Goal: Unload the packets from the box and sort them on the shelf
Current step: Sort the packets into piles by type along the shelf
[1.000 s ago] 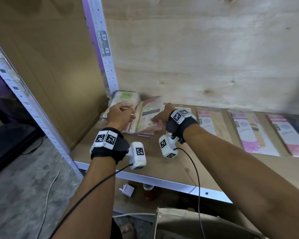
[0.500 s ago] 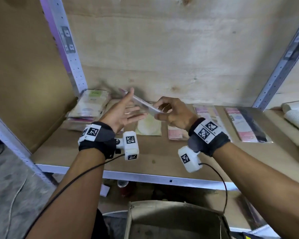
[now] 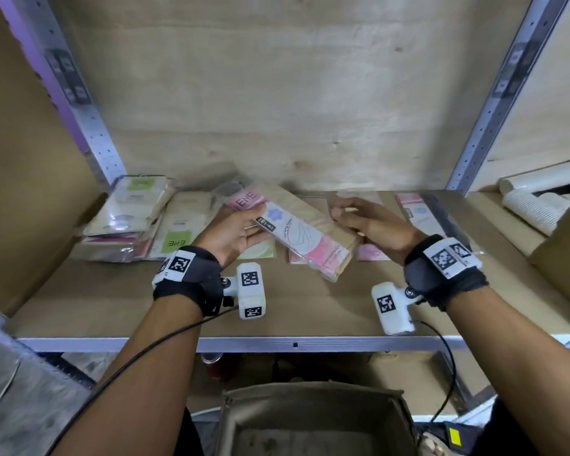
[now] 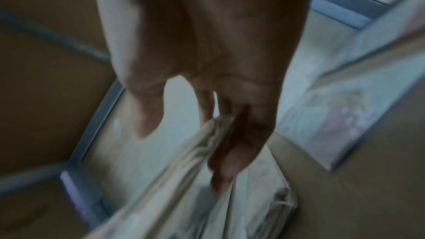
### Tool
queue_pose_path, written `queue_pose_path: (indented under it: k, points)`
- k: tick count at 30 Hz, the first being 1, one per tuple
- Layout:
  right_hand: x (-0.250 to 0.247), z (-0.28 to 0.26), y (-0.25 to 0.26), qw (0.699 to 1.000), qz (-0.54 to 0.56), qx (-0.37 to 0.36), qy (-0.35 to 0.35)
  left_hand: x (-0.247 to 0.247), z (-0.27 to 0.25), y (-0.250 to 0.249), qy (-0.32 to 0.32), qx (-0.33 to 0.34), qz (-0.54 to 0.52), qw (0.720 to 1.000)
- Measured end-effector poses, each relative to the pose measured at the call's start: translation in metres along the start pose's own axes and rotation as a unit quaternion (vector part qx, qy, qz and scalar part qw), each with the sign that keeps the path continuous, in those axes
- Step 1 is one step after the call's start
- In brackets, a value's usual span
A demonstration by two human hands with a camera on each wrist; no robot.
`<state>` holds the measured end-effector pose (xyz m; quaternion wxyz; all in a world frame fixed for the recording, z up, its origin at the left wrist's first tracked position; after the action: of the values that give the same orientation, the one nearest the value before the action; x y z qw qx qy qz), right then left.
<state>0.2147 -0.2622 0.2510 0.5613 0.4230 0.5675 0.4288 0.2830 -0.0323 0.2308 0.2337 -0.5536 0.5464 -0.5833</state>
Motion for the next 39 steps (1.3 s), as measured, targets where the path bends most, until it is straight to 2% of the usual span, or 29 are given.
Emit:
queue_pose_path:
  k: [2, 4, 6, 12, 16, 20, 24, 28, 30, 35, 37, 39]
  points:
    - [0.007, -0.003, -0.020, 0.994, 0.049, 0.068, 0.073, 0.002, 0.005, 0.005, 0.005, -0.002, 0.008, 1.000]
    - [0.010, -0.005, -0.030, 0.990, 0.049, 0.077, 0.110, 0.002, 0.009, 0.010, -0.003, -0.010, 0.023, 1.000]
    - [0.008, -0.004, -0.033, 0.990, 0.057, 0.074, 0.107, -0.001, 0.014, 0.013, -0.025, -0.012, 0.037, 0.999]
    - [-0.004, -0.013, -0.042, 0.991, 0.039, 0.092, 0.093, -0.026, 0.019, 0.002, -0.115, 0.052, 0.055, 0.990]
    - [-0.017, -0.018, -0.048, 0.993, 0.008, 0.092, 0.075, -0.035, 0.022, 0.003, -0.159, 0.069, 0.150, 0.973]
    - [-0.029, -0.021, -0.049, 0.995, -0.003, 0.078, 0.059, -0.034, 0.026, 0.003, -0.199, 0.089, 0.272, 0.937]
    - [-0.032, -0.025, -0.050, 0.995, -0.011, 0.074, 0.065, -0.025, 0.028, 0.004, -0.200, 0.083, 0.346, 0.913]
    - [-0.039, -0.024, -0.048, 0.997, -0.003, 0.064, 0.052, -0.018, 0.022, 0.001, -0.188, 0.105, 0.403, 0.889]
    - [-0.043, -0.025, -0.047, 0.997, -0.002, 0.061, 0.047, -0.014, 0.021, 0.003, -0.170, 0.096, 0.397, 0.897]
    - [-0.038, -0.027, -0.047, 0.996, 0.002, 0.059, 0.060, -0.013, 0.020, 0.018, -0.115, 0.005, 0.233, 0.966]
    - [-0.033, -0.026, -0.047, 0.996, 0.007, 0.059, 0.069, -0.015, 0.018, 0.022, -0.098, -0.015, 0.214, 0.972]
    - [-0.031, -0.025, -0.047, 0.996, 0.013, 0.058, 0.070, -0.014, 0.018, 0.022, -0.082, -0.008, 0.215, 0.973]
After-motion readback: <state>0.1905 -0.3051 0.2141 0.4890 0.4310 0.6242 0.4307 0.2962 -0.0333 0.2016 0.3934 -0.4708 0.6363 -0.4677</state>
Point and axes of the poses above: each hand's wrist, its own z-axis towards the middle knuckle, its own x-axis out of the palm, y = z × x, the point moved 8 cm from there along z, towards the middle knuckle, and after that the axes turned 4 degrees about -x, right-handed, at the moved point
